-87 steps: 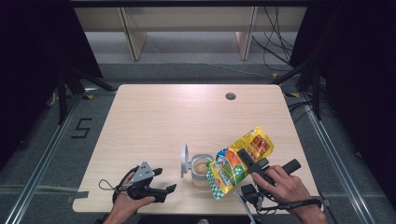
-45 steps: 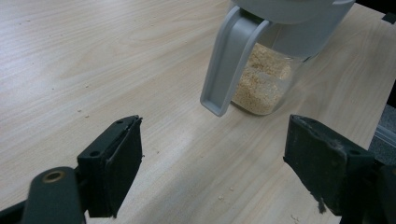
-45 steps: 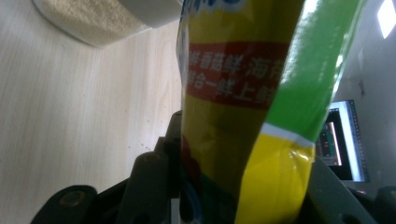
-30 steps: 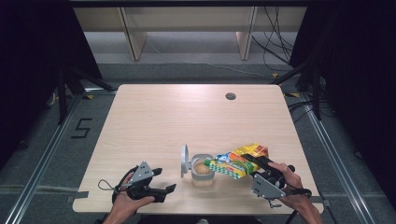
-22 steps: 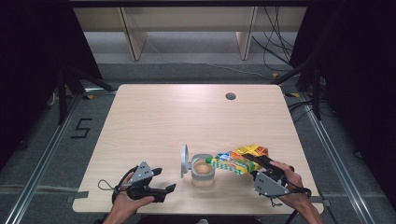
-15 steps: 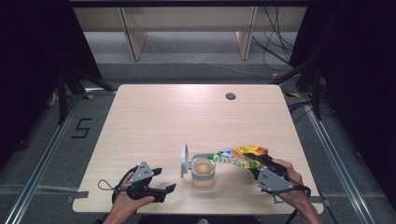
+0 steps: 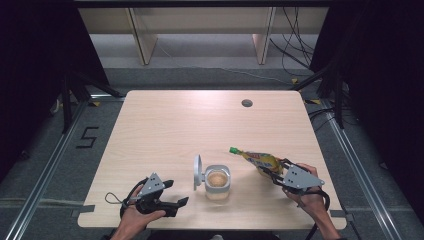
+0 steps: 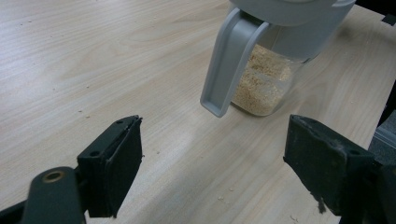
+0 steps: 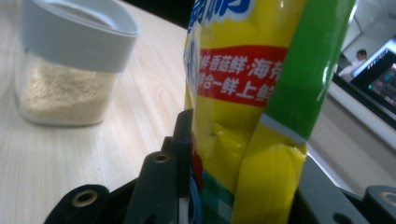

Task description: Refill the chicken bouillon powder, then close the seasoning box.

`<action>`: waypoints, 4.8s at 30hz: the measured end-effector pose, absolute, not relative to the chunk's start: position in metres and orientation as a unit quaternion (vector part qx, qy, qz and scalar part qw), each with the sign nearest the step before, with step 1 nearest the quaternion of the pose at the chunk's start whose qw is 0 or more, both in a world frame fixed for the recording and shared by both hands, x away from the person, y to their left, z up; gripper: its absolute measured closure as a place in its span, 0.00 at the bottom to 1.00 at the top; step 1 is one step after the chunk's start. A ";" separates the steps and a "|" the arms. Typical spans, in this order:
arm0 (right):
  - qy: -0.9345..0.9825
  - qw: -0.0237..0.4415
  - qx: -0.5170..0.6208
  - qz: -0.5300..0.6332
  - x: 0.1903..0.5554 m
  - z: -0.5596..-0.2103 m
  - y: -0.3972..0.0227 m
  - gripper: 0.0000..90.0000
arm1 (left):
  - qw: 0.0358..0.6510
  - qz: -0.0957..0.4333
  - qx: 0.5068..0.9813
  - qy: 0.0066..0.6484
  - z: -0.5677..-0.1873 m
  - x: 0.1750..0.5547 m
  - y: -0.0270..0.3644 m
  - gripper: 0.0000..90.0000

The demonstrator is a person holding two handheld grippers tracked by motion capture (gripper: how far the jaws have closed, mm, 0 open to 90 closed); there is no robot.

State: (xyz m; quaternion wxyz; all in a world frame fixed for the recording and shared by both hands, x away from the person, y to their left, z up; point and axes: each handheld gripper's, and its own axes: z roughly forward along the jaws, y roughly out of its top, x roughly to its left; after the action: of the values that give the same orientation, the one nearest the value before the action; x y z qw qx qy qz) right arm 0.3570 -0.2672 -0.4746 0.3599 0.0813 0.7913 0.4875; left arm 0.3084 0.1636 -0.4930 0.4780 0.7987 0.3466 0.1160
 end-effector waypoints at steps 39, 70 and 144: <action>0.758 0.318 0.215 0.528 0.380 -0.491 -0.287 0.79 | 0.475 0.121 0.799 0.348 -0.491 0.308 0.166 0.21; 0.737 0.307 0.280 0.533 0.365 -0.486 -0.301 0.46 | 0.484 0.115 0.792 0.354 -0.492 0.307 0.165 0.21; 0.774 0.222 0.392 0.445 0.278 -0.479 -0.299 0.21 | 0.493 0.159 0.781 0.348 -0.467 0.305 0.167 0.99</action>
State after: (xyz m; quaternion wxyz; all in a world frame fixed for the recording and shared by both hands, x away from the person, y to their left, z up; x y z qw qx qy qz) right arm 0.2780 -0.2989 -0.4793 0.2220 0.3918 0.7741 0.4450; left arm 0.3054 0.1668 -0.4675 0.4931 0.7814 0.3481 0.1586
